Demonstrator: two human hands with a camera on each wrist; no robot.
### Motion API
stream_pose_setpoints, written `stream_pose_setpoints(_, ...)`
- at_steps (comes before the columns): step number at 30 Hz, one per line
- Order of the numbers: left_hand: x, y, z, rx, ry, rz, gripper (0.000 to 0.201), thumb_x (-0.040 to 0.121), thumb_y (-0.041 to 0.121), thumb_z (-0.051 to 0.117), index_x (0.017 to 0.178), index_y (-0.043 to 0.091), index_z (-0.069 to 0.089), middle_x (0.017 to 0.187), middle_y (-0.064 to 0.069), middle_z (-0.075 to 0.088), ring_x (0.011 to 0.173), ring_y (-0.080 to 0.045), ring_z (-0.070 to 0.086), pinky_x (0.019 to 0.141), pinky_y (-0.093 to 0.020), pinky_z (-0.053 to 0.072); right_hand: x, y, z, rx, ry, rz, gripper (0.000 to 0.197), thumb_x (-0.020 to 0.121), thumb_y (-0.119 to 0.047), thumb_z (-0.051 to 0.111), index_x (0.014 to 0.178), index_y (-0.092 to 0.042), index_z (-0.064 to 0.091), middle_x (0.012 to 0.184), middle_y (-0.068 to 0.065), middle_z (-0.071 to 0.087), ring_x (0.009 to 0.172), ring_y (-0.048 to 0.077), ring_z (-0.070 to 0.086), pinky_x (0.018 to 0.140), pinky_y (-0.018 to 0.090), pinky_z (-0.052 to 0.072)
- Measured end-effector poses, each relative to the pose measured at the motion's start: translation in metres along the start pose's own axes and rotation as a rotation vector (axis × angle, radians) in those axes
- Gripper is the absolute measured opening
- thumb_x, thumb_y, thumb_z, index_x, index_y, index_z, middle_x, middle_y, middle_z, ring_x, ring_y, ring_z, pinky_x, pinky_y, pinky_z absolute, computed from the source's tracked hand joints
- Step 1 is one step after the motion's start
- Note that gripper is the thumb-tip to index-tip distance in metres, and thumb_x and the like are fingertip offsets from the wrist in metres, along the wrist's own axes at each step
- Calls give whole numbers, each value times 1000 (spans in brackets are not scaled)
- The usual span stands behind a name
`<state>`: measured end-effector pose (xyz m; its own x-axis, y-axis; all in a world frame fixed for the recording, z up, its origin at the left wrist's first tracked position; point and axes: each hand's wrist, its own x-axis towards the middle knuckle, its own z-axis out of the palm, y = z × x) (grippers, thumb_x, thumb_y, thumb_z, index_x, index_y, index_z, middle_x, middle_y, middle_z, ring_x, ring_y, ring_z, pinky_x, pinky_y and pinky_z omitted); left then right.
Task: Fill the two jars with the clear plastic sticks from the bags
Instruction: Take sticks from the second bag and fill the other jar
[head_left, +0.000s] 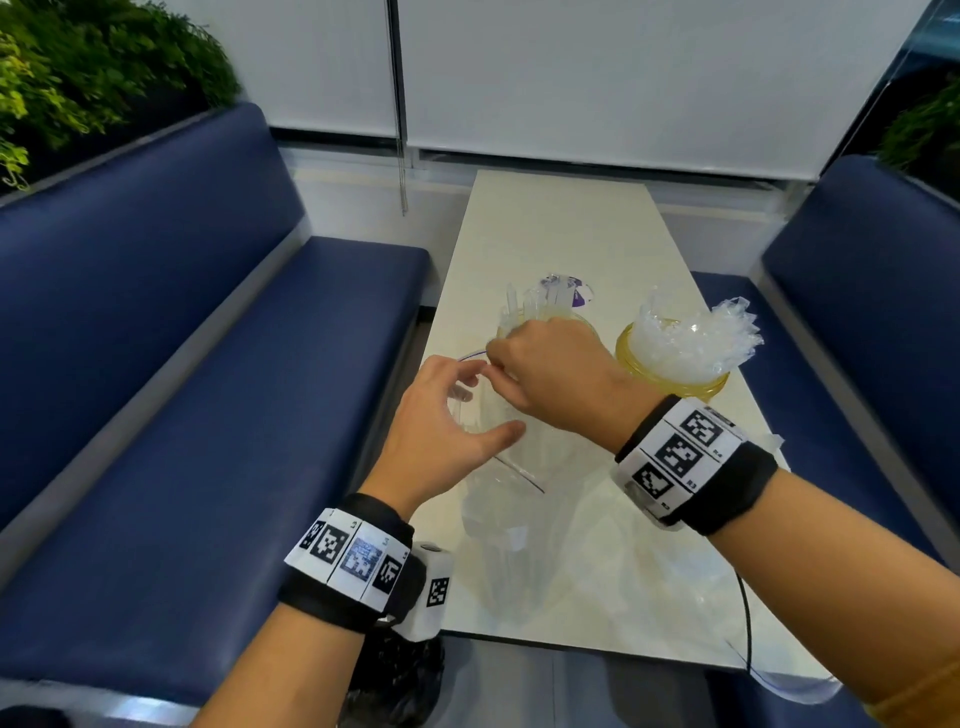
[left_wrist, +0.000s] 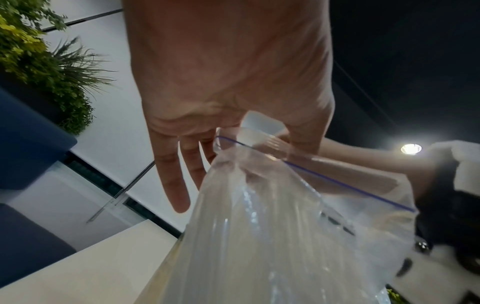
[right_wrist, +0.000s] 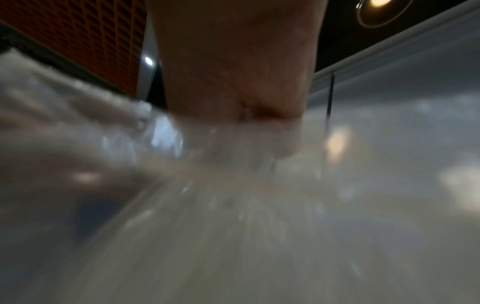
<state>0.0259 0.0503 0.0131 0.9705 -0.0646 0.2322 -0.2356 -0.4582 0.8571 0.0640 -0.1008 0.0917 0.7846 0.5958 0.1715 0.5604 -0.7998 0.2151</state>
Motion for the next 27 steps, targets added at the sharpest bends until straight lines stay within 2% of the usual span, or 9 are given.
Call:
stream_pose_setpoints(3, 0, 6, 5, 12, 5, -28, 68, 61, 61, 87, 117, 33, 61, 112, 18, 50, 104, 3, 56, 81, -18, 47, 7, -1, -11, 64, 78, 7, 35, 103, -36, 40, 100, -16, 68, 92, 7, 67, 71, 23, 56, 61, 29, 35)
stream_pose_setpoints(5, 2, 13, 11, -20, 19, -40, 68, 58, 62, 89, 113, 35, 60, 114, 16, 52, 104, 2, 54, 81, -17, 46, 13, -7, -14, 101, 89, 14, 37, 103, -37, 40, 98, -15, 69, 84, 7, 62, 75, 24, 60, 62, 31, 40)
stream_pose_setpoints(8, 5, 18, 21, -183, 70, -57, 83, 52, 57, 91, 124, 33, 56, 122, 12, 61, 112, -1, 58, 91, -23, 51, 15, -18, -15, 161, 142, 28, 44, 104, -39, 37, 87, -13, 68, 74, 3, 52, 73, 25, 62, 66, 38, 52)
stream_pose_setpoints(11, 8, 16, 27, -251, 92, -87, 86, 54, 52, 91, 129, 31, 55, 122, 12, 65, 116, -5, 60, 99, -35, 54, 18, -20, -12, 186, 178, 53, 45, 105, -38, 37, 85, -13, 69, 73, 3, 54, 72, 25, 62, 68, 39, 54)
stream_pose_setpoints(15, 7, 17, 32, -256, 136, -91, 73, 61, 41, 94, 124, 30, 58, 120, 11, 65, 114, -7, 61, 96, -40, 56, 21, -19, -10, 247, 289, 91, 46, 103, -39, 41, 82, -12, 71, 73, 5, 64, 68, 25, 62, 67, 39, 55)
stream_pose_setpoints(19, 4, 18, 33, -328, 192, -77, 62, 63, 44, 86, 116, 23, 63, 108, 5, 72, 103, -16, 69, 80, -35, 59, 17, -23, -10, 358, 327, 155, 42, 97, -51, 48, 86, -17, 71, 75, 0, 69, 70, 20, 63, 68, 38, 56)
stream_pose_setpoints(22, 4, 18, 29, -324, 216, -43, 53, 73, 28, 85, 121, 26, 64, 109, 8, 74, 103, -9, 70, 82, -31, 60, 8, -24, -9, 627, 346, 252, 41, 83, -63, 64, 100, -26, 65, 79, -12, 64, 76, 10, 62, 69, 28, 53)
stream_pose_setpoints(24, 4, 19, 26, -321, 216, -17, 46, 78, 18, 80, 120, 29, 65, 108, 8, 74, 102, -6, 70, 82, -27, 60, 2, -26, -4, 945, 298, 339, 49, 74, -59, 77, 106, -26, 61, 85, -13, 63, 80, 6, 61, 72, 22, 52)
stream_pose_setpoints(27, 6, 14, 25, -282, 206, 11, 30, 84, 12, 69, 112, 20, 67, 98, 7, 73, 94, -2, 70, 74, -20, 57, -3, -35, 12, 1130, 186, 372, 46, 76, -54, 77, 107, -20, 67, 96, -7, 71, 88, 8, 68, 83, 31, 58)
